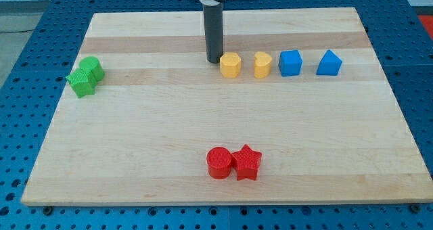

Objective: Push the red blocks towards the center of the board

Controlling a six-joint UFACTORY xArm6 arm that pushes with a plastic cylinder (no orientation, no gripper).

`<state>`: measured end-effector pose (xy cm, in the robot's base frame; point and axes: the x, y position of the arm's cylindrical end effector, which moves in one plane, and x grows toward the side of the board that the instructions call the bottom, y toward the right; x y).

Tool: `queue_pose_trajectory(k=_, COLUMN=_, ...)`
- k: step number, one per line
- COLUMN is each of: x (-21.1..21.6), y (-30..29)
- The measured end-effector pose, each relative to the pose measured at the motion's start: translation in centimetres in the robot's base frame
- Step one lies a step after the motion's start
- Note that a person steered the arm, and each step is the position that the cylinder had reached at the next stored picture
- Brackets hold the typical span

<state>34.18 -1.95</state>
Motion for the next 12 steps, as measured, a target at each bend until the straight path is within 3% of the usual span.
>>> queue_pose_trajectory(k=3, x=0.0, y=1.6)
queue_pose_trajectory(k=5, x=1.1, y=-1.6)
queue_pose_trajectory(k=7, x=11.4, y=-8.2)
queue_pose_trajectory(k=10, x=27.6, y=-6.1)
queue_pose_trajectory(k=11, x=27.7, y=-4.9)
queue_pose_trajectory(k=12, x=27.7, y=-0.1)
